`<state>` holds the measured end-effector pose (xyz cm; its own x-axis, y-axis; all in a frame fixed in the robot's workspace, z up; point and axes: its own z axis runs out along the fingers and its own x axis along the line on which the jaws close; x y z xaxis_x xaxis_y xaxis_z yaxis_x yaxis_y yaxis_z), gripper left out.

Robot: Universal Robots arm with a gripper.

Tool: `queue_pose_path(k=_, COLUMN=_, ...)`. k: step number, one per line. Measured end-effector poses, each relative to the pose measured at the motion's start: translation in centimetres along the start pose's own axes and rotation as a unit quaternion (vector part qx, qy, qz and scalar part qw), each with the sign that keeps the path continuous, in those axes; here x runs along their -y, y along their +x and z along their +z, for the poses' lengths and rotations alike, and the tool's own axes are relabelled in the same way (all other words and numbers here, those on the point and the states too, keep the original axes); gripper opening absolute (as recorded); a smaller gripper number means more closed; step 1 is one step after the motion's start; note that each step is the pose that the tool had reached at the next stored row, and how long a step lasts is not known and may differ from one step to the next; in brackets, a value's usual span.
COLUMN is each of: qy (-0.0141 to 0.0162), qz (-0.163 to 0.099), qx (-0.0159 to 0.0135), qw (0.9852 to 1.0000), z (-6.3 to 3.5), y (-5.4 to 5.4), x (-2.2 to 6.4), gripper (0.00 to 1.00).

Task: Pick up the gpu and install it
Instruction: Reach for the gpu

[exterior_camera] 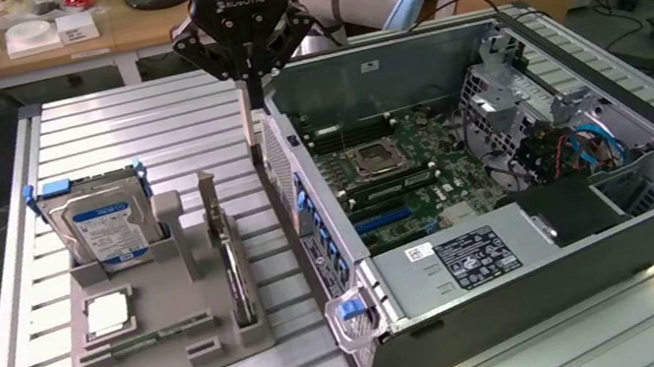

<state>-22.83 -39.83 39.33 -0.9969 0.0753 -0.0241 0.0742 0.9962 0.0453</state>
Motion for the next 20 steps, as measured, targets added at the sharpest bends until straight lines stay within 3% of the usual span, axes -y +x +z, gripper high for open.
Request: queue_pose_path(k=20, qy=0.0001, qz=0.000, qx=0.0001, qw=1.0000, z=-0.02, y=0.44, x=0.03, gripper=0.11)
